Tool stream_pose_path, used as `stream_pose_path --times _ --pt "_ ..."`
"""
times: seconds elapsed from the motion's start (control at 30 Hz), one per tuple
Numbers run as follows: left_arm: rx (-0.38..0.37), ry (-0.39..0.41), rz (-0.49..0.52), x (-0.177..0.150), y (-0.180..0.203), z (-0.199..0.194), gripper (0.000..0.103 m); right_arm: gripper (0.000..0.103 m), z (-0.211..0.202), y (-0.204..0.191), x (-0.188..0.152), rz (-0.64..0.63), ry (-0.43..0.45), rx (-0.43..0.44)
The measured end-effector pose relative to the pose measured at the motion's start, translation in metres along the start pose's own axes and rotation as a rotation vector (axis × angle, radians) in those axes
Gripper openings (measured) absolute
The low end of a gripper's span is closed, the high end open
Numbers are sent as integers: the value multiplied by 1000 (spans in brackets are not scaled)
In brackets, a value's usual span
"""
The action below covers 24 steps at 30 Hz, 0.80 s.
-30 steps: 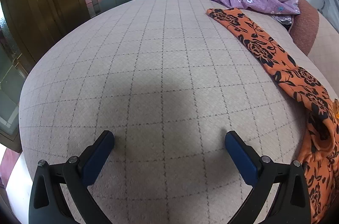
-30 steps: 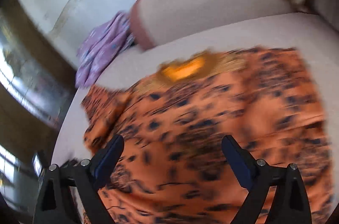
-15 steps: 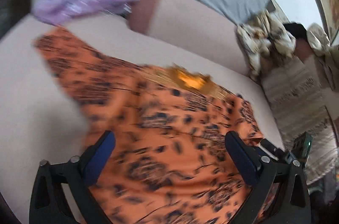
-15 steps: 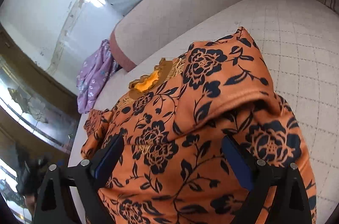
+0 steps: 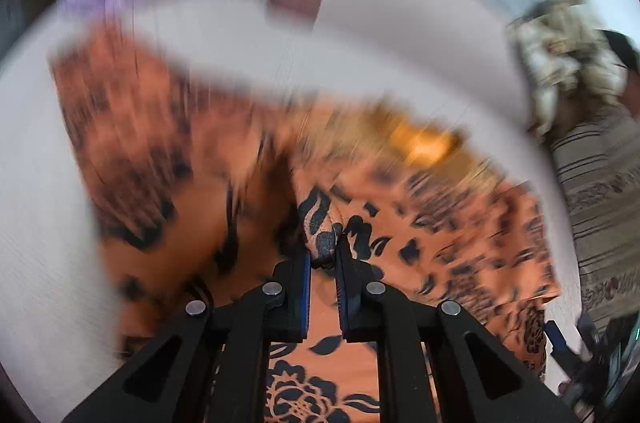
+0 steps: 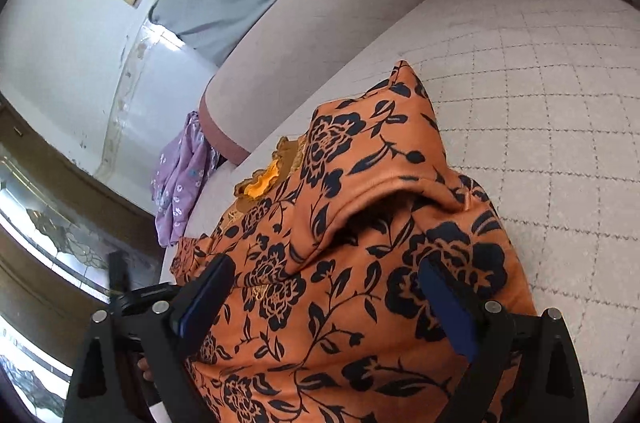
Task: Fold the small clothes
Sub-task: 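Fold the held sleeve across the blouse body and release it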
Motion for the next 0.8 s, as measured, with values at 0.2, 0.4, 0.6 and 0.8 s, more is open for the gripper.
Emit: stream_pose_path --times 0.2,0.4,0.6,0.8 --pt "161 -74 39 -44 -20 22 13 95 -4 -6 21 17 26 -5" --pt "140 -95 15 -55 -40 25 17 95 -11 -24 46 -73 39 -55" --pt "148 -86 40 -60 -37 28 18 95 23 -20 94 77 -32 113" --pt "3 -64 -13 -41 -44 5 28 87 67 40 80 168 -123 -132"
Point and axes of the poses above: each gripper's, at about its wrist camera, not at the fingertips, and z roughly the way its jaws point, y to its right, x to its top, the point moved 6 cm from there along z, roughly the way its jaws point, and after that the axes turned 7 degrees about x, right-handed, at the moved point
